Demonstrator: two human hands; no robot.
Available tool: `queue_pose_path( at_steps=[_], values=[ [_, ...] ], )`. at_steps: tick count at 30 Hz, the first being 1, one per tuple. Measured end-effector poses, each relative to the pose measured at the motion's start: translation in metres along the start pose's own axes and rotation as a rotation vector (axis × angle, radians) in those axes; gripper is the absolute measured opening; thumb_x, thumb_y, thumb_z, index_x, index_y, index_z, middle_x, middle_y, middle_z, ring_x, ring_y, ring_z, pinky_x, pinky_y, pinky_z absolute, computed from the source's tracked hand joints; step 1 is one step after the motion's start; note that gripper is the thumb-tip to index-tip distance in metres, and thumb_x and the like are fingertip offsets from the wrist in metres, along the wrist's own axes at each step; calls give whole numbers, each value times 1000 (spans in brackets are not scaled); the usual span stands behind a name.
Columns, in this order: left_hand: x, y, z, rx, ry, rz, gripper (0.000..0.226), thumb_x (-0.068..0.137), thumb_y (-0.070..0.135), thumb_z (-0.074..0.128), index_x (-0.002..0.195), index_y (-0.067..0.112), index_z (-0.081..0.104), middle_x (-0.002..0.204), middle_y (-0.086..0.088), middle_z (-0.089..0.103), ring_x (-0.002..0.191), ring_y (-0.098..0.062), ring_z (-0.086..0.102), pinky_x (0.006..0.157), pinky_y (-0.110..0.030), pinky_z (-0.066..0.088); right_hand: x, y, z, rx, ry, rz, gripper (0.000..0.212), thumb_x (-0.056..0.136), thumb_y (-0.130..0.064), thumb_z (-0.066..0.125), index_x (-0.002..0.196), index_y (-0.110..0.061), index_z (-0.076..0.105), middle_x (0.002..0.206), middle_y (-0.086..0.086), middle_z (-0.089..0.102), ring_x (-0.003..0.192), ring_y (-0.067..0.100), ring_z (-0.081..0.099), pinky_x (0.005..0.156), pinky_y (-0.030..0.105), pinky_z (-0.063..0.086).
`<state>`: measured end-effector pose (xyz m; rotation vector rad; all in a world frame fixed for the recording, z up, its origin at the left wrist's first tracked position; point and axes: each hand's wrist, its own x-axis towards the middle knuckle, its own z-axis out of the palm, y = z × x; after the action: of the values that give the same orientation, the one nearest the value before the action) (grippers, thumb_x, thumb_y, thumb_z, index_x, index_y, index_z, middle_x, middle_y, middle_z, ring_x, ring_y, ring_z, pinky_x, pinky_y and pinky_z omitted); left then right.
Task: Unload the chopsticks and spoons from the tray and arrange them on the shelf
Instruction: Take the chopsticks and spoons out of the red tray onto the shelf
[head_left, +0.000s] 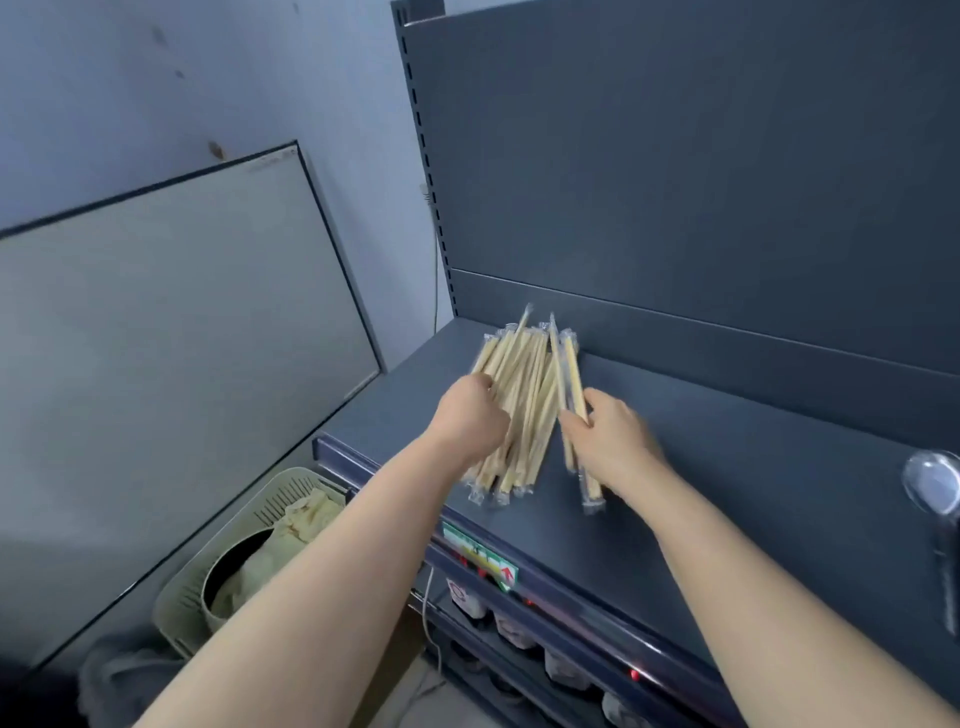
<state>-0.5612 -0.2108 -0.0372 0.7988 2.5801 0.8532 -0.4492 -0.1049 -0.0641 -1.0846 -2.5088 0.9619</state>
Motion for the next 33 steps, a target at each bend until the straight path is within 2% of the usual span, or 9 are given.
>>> queue_pose_path(
  at_steps=[3, 5, 7, 10, 13, 19, 22, 29, 33],
  values=[
    [15, -4, 0, 198, 1, 68, 7, 85, 2, 42, 84, 6, 48, 85, -6, 53, 71, -21, 46, 59, -30, 41, 14, -10, 11, -51, -131, -27, 29, 96, -24, 35, 74, -15, 53, 88, 9, 65, 84, 31, 62, 68, 36, 52],
    [23, -13, 5, 331, -42, 124, 21, 84, 3, 41, 96, 7, 58, 96, -7, 60, 81, -24, 51, 68, -34, 49, 16, -12, 15, -130, -194, -63, 32, 96, -18, 37, 98, -20, 68, 113, 8, 66, 104, 29, 61, 86, 38, 51],
    [31, -20, 3, 379, -50, 159, 22, 85, 4, 42, 96, 11, 59, 95, -7, 59, 81, -23, 50, 73, -37, 53, 19, -15, 16, -205, -183, -91, 38, 96, -12, 40, 124, -22, 62, 133, 1, 57, 121, 25, 53, 98, 35, 44],
    [42, -20, -6, 401, -53, 196, 26, 86, 5, 45, 104, 14, 61, 99, -4, 57, 83, -22, 50, 74, -36, 52, 21, -21, 14, -271, -98, -91, 38, 96, -14, 42, 125, -28, 61, 132, -4, 55, 120, 23, 52, 95, 35, 45],
    [49, -18, -10, 436, -13, 334, 39, 89, 4, 50, 124, 19, 59, 116, -3, 60, 107, -24, 53, 77, -34, 48, 14, -19, 9, -424, 44, -90, 32, 98, -19, 42, 122, -29, 61, 122, -3, 58, 114, 22, 51, 88, 35, 45],
    [37, -3, 19, 564, -49, 766, 31, 89, 9, 50, 113, 22, 64, 110, 0, 62, 111, -25, 48, 78, -36, 42, -28, 14, 0, -689, 160, 149, 32, 93, -13, 49, 116, -30, 62, 112, -6, 60, 110, 19, 48, 83, 32, 36],
    [21, 19, 43, 537, -130, 875, 29, 90, 14, 49, 113, 22, 64, 112, -1, 63, 113, -26, 49, 83, -36, 43, -64, 36, -13, -700, 176, 264, 27, 92, -17, 49, 111, -31, 63, 108, -6, 61, 108, 19, 50, 80, 32, 35],
    [-58, 90, 102, 467, -335, 1084, 26, 91, 14, 47, 109, 19, 65, 105, -5, 68, 107, -27, 53, 81, -35, 50, -160, 83, -80, -653, 319, 473, 27, 96, -24, 47, 118, -30, 62, 117, -4, 61, 114, 20, 50, 90, 34, 39],
    [-125, 143, 140, 382, -403, 1153, 23, 90, 18, 47, 103, 22, 66, 102, -4, 68, 99, -29, 60, 76, -35, 50, -224, 125, -125, -635, 421, 550, 24, 95, -25, 49, 113, -31, 64, 115, -5, 62, 113, 20, 52, 86, 32, 39]
  ],
)
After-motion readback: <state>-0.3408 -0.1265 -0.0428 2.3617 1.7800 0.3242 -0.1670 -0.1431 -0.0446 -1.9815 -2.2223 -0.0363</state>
